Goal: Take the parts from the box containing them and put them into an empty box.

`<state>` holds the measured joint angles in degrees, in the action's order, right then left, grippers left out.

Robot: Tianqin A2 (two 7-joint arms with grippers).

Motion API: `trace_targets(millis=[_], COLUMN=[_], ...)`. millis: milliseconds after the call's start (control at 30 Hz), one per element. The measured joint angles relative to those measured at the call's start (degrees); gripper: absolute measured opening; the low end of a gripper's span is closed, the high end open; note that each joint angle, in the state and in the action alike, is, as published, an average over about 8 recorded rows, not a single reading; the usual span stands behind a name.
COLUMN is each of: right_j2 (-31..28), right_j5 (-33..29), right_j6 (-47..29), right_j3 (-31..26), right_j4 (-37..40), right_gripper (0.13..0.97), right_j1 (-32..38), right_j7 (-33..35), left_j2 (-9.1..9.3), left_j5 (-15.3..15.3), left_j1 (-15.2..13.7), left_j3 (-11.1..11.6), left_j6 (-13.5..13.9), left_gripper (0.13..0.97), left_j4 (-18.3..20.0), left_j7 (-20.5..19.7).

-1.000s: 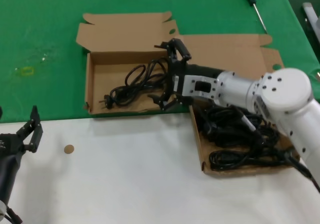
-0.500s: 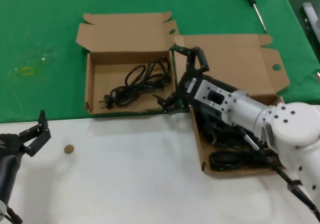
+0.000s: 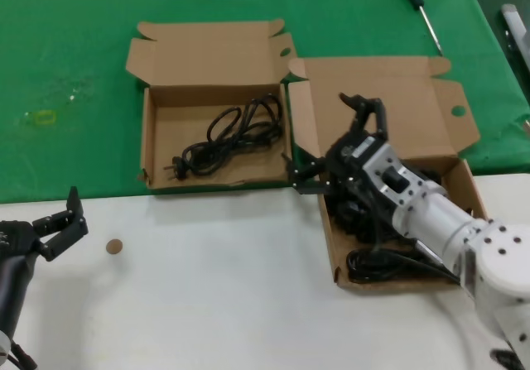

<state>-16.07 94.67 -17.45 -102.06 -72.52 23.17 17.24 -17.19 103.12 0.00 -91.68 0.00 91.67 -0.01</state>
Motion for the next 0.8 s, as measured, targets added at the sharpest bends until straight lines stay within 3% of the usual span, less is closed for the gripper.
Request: trace_targets(millis=[233,800], right_j2=[-0.27,-0.91], right_j5=[2.04,6.89], right_j6=[4.20,14.22], right_j3=[2.49,8.46], right_j4=[-4.59,-15.59], right_gripper=[0.966,0.966], right_j1=[-5.56,-18.87], right_j7=[-4.12,-14.02], left_j2=[0.00,0.00], left_j5=[0.01,0.01], left_j1=[0.00,0.00], left_j3=[0.00,0.00], left_j6=[0.00,0.00], left_gripper=[0.964,0.966], left_j4=[0.00,0.00], left_j7=[0.00,0.00])
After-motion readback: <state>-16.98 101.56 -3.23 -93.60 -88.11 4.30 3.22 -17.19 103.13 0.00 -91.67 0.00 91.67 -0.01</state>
